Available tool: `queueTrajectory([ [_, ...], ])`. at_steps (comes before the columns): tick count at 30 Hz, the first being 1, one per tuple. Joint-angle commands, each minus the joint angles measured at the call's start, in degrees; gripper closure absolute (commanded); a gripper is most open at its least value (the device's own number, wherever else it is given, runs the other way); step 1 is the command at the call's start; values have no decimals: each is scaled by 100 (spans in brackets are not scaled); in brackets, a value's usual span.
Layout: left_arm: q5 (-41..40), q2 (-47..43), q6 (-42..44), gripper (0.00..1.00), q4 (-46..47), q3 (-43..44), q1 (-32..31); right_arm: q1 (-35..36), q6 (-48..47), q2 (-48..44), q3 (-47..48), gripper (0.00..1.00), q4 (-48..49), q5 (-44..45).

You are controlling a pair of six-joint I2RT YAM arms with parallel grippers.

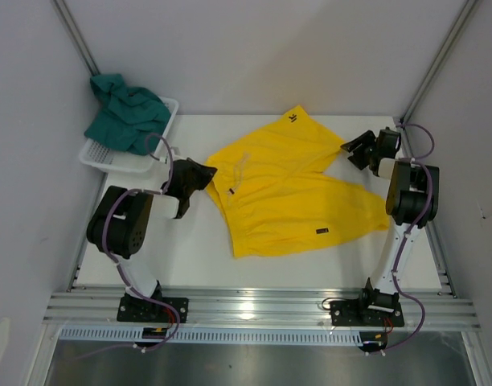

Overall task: Fold and stack the shorts
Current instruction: Flatten the shorts out

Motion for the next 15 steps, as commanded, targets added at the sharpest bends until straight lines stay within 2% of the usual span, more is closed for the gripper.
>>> queueTrajectory([
  [1,263,271,371,100,-347,825,261,-15,-364,-711,-105,37,-309,232],
  [3,413,560,389,100,-496,1056,401,-7,-434,-1071,-297,33,-459,398],
  [8,668,1045,678,99,-1399,2529,762,64,-523,-2193,-1035,27,-917,688],
  [10,853,1291,854,68,-1830,2883,868,108,-531,-2582,-1580,13,-1013,846],
  [11,932,1327,863,47,-2102,3007,894,177,-514,-2758,-1713,9,-1118,978],
  [12,1037,1301,855,19,-2175,3139,938,213,-470,-3038,-1836,9,-1197,1118],
  [15,1012,1064,872,1,-2359,2843,938,354,-145,-3478,-2188,9,-1680,1374],
])
